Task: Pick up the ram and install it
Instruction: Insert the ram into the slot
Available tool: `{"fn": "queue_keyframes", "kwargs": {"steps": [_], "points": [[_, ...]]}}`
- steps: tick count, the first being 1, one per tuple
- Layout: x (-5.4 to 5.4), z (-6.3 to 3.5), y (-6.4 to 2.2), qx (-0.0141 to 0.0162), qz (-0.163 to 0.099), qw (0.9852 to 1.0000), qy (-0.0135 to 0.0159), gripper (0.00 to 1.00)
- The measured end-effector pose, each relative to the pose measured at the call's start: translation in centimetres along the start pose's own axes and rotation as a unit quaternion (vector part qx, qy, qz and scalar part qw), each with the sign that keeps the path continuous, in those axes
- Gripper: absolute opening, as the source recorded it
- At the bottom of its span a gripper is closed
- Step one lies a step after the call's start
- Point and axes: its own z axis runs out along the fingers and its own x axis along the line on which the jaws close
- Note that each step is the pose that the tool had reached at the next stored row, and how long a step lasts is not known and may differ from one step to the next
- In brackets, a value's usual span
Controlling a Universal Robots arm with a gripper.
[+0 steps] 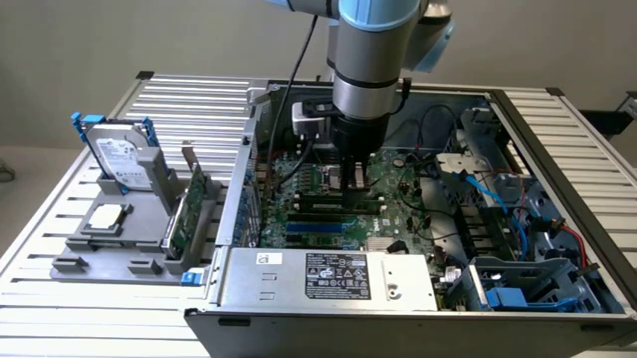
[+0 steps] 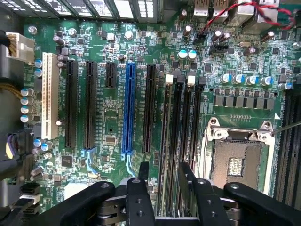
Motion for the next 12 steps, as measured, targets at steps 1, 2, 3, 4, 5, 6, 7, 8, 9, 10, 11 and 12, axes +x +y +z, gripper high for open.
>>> {"fn": "queue_keyframes", "kwargs": {"steps": [1, 2, 3, 4, 5, 6, 7, 8, 9, 10, 11, 12], "points": [[0.0, -0.39, 0.0, -0.0004, 0.0, 1.0, 0.0, 0.4], [0.0, -0.75, 0.0, -0.0009, 0.0, 1.0, 0.0, 0.4], [0.0, -1.11, 0.0, -0.0015, 0.0, 1.0, -0.0001, 0.4], [0.0, -1.47, 0.0, -0.002, 0.0, 1.0, -0.0001, 0.4], [0.1, -1.85, 0.0, -0.0026, 0.0, 1.0, -0.0001, 0.4], [0.1, -2.21, 0.0, -0.0032, 0.0, 1.0, -0.0002, 0.4], [0.1, -2.39, 0.0, -0.0041, 0.0, 1.0, -0.0001, 0.4], [0.1, -2.4, 0.0, -0.0041, 0.0, 1.0, -0.0002, 0.37], [0.1, -2.4, 0.0, -0.0041, 0.0, 1.0, -0.0002, 0.31], [0.1, -2.39, 0.0, -0.0041, 0.0, 1.0, -0.0002, 0.25], [0.1, -2.39, 0.0, -0.0042, 0.0, 1.0, -0.0002, 0.19], [0.1, -2.4, 0.0, -0.0042, 0.0, 1.0, -0.0002, 0.19]]}}
